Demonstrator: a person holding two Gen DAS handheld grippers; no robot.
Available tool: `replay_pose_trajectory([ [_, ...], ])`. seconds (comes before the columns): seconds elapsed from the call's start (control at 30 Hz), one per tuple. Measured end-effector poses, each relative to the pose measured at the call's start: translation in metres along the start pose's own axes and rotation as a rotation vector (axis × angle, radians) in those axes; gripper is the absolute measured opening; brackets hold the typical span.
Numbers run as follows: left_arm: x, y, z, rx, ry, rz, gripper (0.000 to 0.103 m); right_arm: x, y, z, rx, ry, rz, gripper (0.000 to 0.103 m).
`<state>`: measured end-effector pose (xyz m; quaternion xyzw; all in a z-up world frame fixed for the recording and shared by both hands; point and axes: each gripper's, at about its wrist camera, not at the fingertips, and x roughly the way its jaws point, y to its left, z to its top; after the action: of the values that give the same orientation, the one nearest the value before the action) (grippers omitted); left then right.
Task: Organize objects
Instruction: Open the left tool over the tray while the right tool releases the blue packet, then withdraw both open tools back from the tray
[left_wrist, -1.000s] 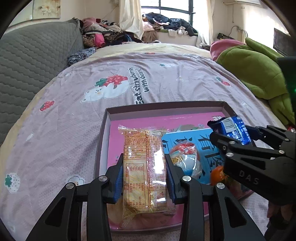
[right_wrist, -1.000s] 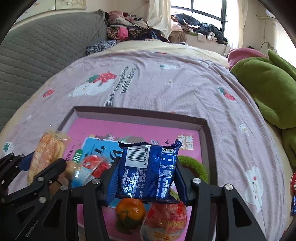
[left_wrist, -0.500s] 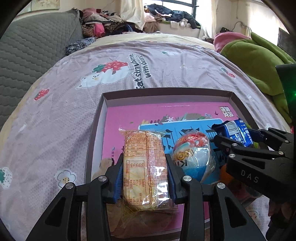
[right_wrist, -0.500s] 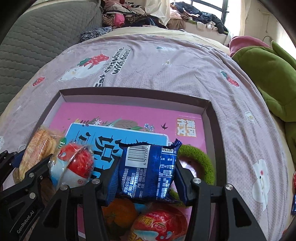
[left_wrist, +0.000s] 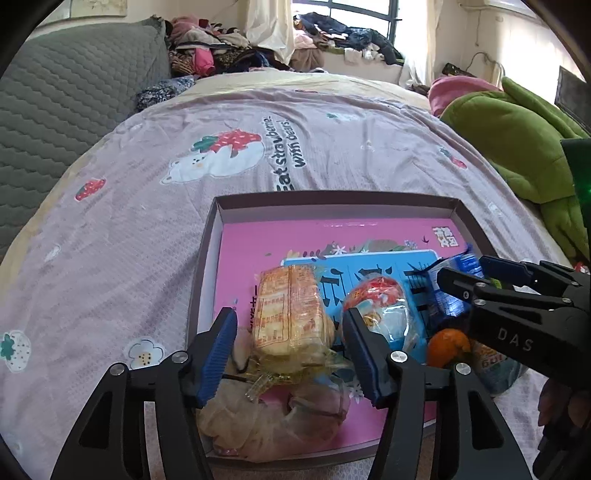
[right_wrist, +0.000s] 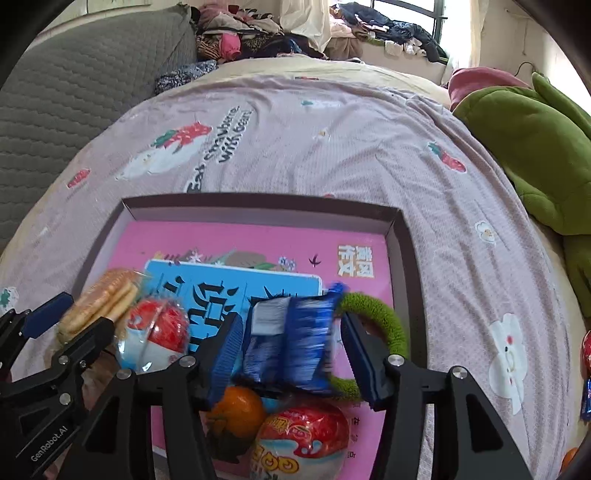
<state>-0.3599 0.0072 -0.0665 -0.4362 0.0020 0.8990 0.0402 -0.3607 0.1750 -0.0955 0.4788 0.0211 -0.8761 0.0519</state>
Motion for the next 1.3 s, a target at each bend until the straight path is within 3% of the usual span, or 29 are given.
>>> replay_pose_trajectory([
  [0.6,-0.041,0.001,0.014,-0.021,-0.025,-0.032,0.063,-0.058,-0.004,-0.002,0.011,-0.064,0.034,0.057],
  [1.07,-0.116,-0.001,0.023,-0.031,-0.137,-0.022,0.063,-0.131,0.001,-0.002,0.007,-0.175,0.058,0.058],
  [1.2,-0.141,-0.005,0.02,-0.023,-0.174,-0.014,0.072,-0.153,0.003,-0.007,-0.001,-0.207,0.059,0.062],
  [1.3,-0.155,-0.007,0.016,-0.018,-0.188,0.0,0.073,-0.169,0.005,-0.01,-0.008,-0.228,0.06,0.062],
])
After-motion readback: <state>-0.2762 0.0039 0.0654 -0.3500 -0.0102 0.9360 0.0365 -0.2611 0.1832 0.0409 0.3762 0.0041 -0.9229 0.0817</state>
